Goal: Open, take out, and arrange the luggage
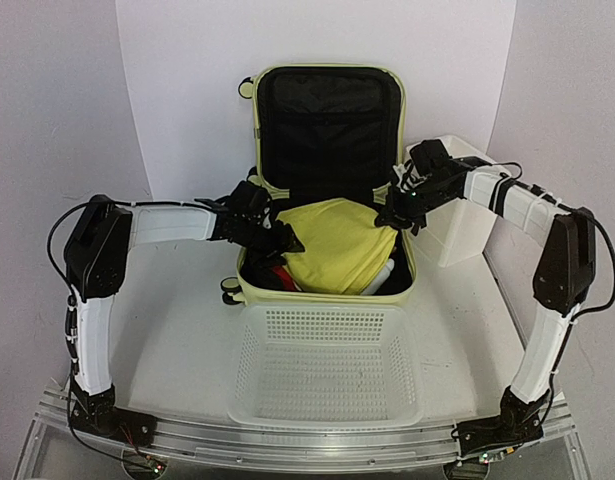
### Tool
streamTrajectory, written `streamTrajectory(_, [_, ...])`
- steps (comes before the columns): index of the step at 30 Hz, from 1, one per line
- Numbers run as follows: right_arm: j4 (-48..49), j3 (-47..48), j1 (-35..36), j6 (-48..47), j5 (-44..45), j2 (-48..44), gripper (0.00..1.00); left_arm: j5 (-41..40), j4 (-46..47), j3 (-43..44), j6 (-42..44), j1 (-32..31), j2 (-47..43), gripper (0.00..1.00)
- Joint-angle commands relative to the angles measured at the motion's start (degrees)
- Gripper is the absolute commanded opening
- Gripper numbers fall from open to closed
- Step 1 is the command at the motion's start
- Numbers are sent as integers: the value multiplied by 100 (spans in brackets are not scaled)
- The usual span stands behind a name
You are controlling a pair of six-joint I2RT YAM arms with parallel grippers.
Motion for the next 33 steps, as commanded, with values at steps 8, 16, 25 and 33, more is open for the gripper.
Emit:
streamTrajectory(8, [287,717,-17,-423,924,585,4,-1022,506,-626,-640,-28,-793,70])
streamTrajectory(16, [331,815,-11,-485,786,877,5,-1054,521,-765,-891,-29,-838,68])
streamTrajectory(25, [385,807,-12,-443,659,912,6,-719,567,-166,-1079,-35,-295,55])
streamTrajectory(33, [422,704,-17,-421,583,886,9,-586,576,-44,-1390,-46,65,74])
